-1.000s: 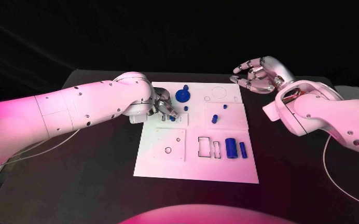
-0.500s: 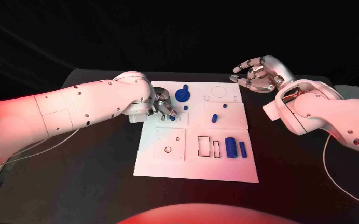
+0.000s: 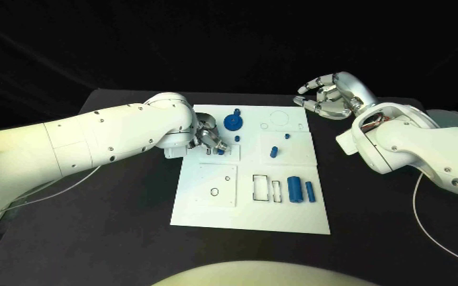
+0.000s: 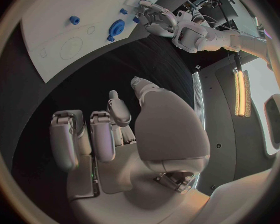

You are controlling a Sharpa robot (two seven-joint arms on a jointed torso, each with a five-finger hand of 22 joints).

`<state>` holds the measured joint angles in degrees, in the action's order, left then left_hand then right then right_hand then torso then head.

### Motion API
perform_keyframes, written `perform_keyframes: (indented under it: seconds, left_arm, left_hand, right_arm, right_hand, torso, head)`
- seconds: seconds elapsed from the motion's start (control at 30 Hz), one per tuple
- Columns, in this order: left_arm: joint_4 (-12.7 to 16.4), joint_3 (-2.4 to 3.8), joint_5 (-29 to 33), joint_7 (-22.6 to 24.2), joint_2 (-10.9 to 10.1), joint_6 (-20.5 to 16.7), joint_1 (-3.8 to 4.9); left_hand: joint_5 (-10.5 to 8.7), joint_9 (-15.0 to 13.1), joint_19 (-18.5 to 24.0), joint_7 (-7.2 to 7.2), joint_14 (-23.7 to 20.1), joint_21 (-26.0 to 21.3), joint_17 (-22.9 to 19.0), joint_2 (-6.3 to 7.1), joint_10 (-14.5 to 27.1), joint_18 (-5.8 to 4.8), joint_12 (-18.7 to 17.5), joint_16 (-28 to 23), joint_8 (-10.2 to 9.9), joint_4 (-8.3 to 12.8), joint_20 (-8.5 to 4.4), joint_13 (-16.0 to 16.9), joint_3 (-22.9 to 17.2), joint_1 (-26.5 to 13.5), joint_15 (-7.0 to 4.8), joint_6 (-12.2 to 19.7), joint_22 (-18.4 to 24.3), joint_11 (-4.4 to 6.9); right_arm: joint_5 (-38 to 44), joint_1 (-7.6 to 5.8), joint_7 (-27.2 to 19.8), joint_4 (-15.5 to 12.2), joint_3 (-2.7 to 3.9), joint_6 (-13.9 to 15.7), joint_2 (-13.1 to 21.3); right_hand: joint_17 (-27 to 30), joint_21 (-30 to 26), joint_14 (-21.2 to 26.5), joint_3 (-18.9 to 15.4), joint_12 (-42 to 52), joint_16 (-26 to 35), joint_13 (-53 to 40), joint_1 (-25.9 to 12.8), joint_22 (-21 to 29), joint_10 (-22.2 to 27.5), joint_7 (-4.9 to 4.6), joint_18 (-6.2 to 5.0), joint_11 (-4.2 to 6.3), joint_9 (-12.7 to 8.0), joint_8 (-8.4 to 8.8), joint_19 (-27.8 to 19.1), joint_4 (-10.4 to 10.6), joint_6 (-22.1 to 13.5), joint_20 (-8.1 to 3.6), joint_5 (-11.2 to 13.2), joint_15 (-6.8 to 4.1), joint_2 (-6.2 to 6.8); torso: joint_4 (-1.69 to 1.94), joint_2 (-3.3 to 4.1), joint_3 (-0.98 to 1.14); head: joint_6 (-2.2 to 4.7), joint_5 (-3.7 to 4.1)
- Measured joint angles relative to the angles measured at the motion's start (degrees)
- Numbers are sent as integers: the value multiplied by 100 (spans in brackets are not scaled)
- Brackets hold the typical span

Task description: Assemble the parts on the task board

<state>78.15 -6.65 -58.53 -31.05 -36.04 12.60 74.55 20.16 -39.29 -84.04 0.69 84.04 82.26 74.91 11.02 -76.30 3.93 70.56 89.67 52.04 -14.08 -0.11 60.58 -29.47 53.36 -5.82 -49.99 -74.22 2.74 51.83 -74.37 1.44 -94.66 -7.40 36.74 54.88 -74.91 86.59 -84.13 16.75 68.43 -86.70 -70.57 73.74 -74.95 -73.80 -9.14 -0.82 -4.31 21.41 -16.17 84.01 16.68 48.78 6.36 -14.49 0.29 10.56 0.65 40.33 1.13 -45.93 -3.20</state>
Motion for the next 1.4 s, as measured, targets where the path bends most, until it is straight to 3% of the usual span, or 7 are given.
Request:
perform_keyframes:
  seconds: [0.37, 0.5, 0.7, 0.97, 1.07, 1.2, 1.4]
  left_arm:
    - [73, 27, 0, 2, -71, -9, -16]
    - [162, 121, 0, 2, -167, -9, -29]
    - [318, 349, 10, 0, -345, -12, -3]
    - [231, 487, 37, 6, -480, -20, 237]
    - [41, 501, 37, 11, -456, -20, 306]
    - [-235, 502, 33, 18, -337, -22, 339]
    - [-718, 503, -3, 41, -93, -29, 361]
  left_hand:
    - [-34, 10, 0, 0, 0, 0, 0, 0, 0, 0, 0, 0, -1, -54, 0, 3, 86, 0, 0, 1, -3, 0]
    - [-34, 17, 0, 0, 0, 0, 0, 0, 0, 0, 0, 0, -2, -88, 0, -16, 119, 0, 0, 1, -2, 0]
    - [-34, 58, 1, 34, 0, 0, 0, 42, 72, 0, -72, 0, -2, -176, -1, -152, 287, 42, 0, 36, 29, 2]
    - [-34, 183, 57, 143, -3, -98, 0, 112, 551, 1, -572, 0, -149, -227, -6, -823, 486, 275, 3, 267, 214, -90]
    - [-34, 314, 129, 253, -5, -191, 0, 61, 880, 1, -949, -33, -367, -251, 66, -1321, 602, 418, 112, 454, 322, -176]
    - [-34, 613, 205, 464, -1, -268, 0, -6, 1302, 0, -1426, -71, -853, -241, 191, -1962, 721, 571, 269, 753, 449, -353]
    - [-34, 759, 194, 522, 0, -267, 0, -8, 1346, 1, -1488, -71, -1057, -252, 239, -2082, 758, 628, 308, 811, 426, -397]
  right_arm:
    - [0, 0, -2, 8, 0, 0, 3]
    - [0, 2, -3, 18, -1, 0, 3]
    - [0, 4, -5, 47, -1, 2, 0]
    - [0, 9, -7, 80, -3, 2, 3]
    - [0, 11, -7, 87, -4, 1, 5]
    - [0, 12, -7, 99, -5, 1, 5]
    - [-2, 14, -7, 114, -7, 0, -3]
  right_hand:
    - [1, 0, 0, 0, 0, 22, 6, 0, 1, 0, 0, 0, 0, 0, 0, 0, 0, 0, 0, 0, 0, 0]
    - [1, 0, 0, 0, 0, 22, 6, -39, 1, 0, 20, 0, 0, 0, 0, 0, 0, -20, 0, 0, 0, 6]
    - [1, 0, 0, 0, 0, 22, 6, -45, 2, 0, 20, 0, 0, 0, 0, 0, 0, -20, 0, 0, 0, 0]
    - [1, 1, 0, -33, 0, 22, 6, -45, 2, 0, 20, 0, 0, 0, 0, 0, -1, -20, 0, 31, 0, 0]
    - [1, 1, 0, -33, 0, 22, 6, -45, 2, 0, 20, 0, 0, -1, 0, 0, -1, -20, 0, 31, 0, 0]
    - [-3, 1, 0, -33, 0, 22, 6, -45, 2, 0, 20, 0, 0, -1, 0, 0, -1, -20, 0, 31, 0, 0]
    - [-3, 1, 0, -33, 0, 22, 6, -45, 3, -1, 20, 0, 0, -1, 0, 0, -1, -20, 0, 31, 0, 0]
  torso:
    - [0, 1, -2]
    - [6, -3, -2]
    - [7, -11, -4]
    - [7, -8, -5]
    - [7, -3, -7]
    - [9, 4, -7]
    - [9, 12, -10]
  head:
    - [-8, 9]
    - [1, 10]
    - [35, 1]
    - [64, -12]
    - [76, -9]
    - [83, -7]
    - [93, -9]
